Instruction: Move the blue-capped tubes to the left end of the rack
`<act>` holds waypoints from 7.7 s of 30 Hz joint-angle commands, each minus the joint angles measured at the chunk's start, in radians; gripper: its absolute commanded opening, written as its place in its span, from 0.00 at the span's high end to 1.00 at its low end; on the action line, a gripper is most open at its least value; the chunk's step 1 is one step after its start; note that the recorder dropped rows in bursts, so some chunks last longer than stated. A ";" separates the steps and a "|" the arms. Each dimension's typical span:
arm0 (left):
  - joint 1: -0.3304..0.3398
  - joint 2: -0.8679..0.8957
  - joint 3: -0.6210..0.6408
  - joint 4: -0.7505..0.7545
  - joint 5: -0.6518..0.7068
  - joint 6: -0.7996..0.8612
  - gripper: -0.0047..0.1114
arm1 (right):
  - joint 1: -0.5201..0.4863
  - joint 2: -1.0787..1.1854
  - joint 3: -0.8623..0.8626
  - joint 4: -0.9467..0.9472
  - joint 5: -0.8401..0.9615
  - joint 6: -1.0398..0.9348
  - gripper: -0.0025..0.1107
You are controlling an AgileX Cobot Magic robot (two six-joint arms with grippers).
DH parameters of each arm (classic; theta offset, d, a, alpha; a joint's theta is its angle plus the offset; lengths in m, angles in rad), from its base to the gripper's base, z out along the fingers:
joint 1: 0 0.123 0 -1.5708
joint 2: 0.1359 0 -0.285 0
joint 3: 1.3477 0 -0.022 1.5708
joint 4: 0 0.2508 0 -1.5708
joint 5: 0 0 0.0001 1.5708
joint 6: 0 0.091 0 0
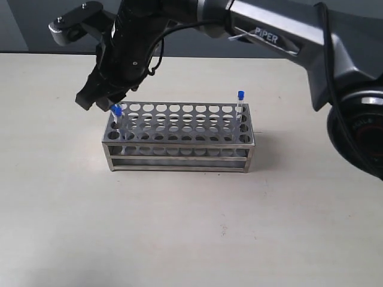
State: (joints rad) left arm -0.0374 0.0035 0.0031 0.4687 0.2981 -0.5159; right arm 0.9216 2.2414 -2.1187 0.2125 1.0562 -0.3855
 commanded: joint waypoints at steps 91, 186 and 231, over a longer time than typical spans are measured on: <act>-0.006 -0.004 -0.003 0.000 -0.008 -0.001 0.95 | 0.047 -0.086 -0.035 -0.105 0.165 0.122 0.98; -0.006 -0.004 -0.003 0.000 -0.006 -0.001 0.95 | 0.045 -1.228 0.515 -0.514 0.165 0.632 0.80; -0.006 -0.004 -0.003 0.000 -0.009 -0.001 0.95 | -0.933 -2.241 2.119 -0.358 -0.904 0.614 0.80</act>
State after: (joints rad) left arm -0.0374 0.0035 0.0031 0.4687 0.2962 -0.5159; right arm -0.0056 0.0067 -0.0012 -0.1542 0.1447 0.2368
